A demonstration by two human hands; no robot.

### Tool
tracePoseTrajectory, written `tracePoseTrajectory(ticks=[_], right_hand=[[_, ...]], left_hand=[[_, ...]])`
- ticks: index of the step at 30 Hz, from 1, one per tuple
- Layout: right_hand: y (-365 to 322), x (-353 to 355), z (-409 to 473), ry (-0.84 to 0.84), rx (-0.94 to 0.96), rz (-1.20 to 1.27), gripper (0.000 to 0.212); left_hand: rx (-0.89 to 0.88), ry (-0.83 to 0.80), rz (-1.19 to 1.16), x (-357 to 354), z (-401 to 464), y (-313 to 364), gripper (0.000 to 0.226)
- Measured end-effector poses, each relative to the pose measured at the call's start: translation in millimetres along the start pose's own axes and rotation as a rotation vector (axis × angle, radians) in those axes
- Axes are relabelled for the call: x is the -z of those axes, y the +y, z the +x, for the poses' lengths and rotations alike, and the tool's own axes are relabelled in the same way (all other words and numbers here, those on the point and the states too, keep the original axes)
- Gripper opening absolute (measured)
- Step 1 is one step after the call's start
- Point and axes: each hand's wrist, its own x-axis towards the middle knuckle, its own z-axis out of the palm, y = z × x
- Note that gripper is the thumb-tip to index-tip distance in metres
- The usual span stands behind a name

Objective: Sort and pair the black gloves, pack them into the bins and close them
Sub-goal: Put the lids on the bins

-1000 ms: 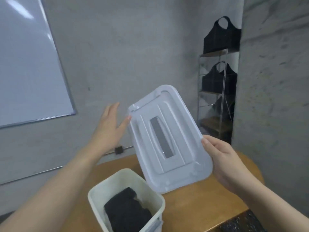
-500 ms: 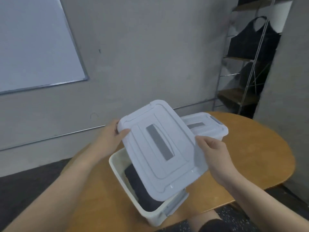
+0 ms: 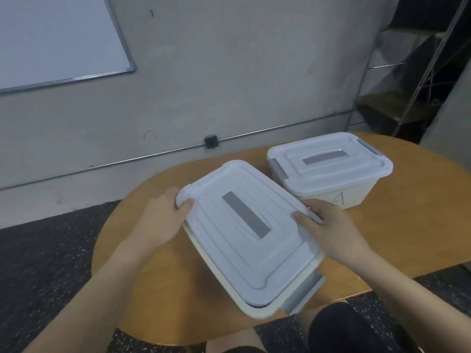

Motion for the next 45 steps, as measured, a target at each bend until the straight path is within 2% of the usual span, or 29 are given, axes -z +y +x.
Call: tracePoseTrajectory(ticks=[3,6,8,12,17,19,25,29,32,34,38,40,41,43,45], right_hand=[[2.6,1.8,-1.5,-0.057,-0.012,-0.035,0.02],[4.7,2.2,-4.1,-0.086,-0.03,-0.046,0.031],[3.5,2.5,-6.3,-0.094,-0.015,-0.052,0.028],[1.5,2.4,-10.1,-0.061,0.008,-0.146,0.029],[-0.3,3.2,-13.6,-0.021,0.057,-0.209,0.036],[4.2,-0.5,-17.0,-0.027,0.049,-0.227,0.035],[20.0,-10.4,-23.8,0.003,-0.021,-0.055,0.03],[10.6,-16.1,-11.9,-0.007,-0.024,0.075,0.029],[-1.6,-30.7,12.1,-0.082,0.029,-0.01,0.02],[-11.8,-48.7,32.2,-0.149,0.086,-0.103,0.028],[-40.9,-88.9,70.6,-0.238,0.118,-0.155,0.027],[-56.5,-104.0,85.7,-0.254,0.107,-0.158,0.028],[-64.2,-109.1,91.4,-0.255,0.103,-0.173,0.027],[-75.1,-111.9,99.2,-0.243,0.082,-0.245,0.03],[-78.2,-107.0,103.6,-0.282,0.028,-0.313,0.05]], left_hand=[[0.009,-0.013,0.019,-5.4,-2.3,-9.9,0.026],[-0.002,0.001,0.03,-8.1,-3.6,-15.0,0.021],[-0.006,0.002,0.058,-8.0,-4.3,-16.0,0.02],[-0.023,-0.018,0.092,-5.4,-7.8,-16.4,0.031],[0.009,-0.068,0.139,-10.6,-17.3,-16.4,0.031],[0.021,-0.092,0.111,-15.8,-22.0,-17.8,0.023],[0.08,-0.033,-0.107,-23.4,-33.6,-16.7,0.011],[0.188,0.026,-0.183,-14.6,-54.9,-33.4,0.008],[0.295,0.115,-0.257,-7.2,-87.3,-45.8,0.023],[0.369,0.18,-0.342,-3.6,-108.8,-48.3,0.036],[0.486,0.303,-0.53,3.2,-147.3,-49.4,0.087],[0.483,0.331,-0.622,5.1,-158.9,-46.4,0.094],[0.478,0.339,-0.665,3.8,-161.9,-45.0,0.089],[0.511,0.358,-0.728,-3.0,-164.8,-42.1,0.063],[0.545,0.391,-0.808,-9.1,-167.4,-38.3,0.049]])
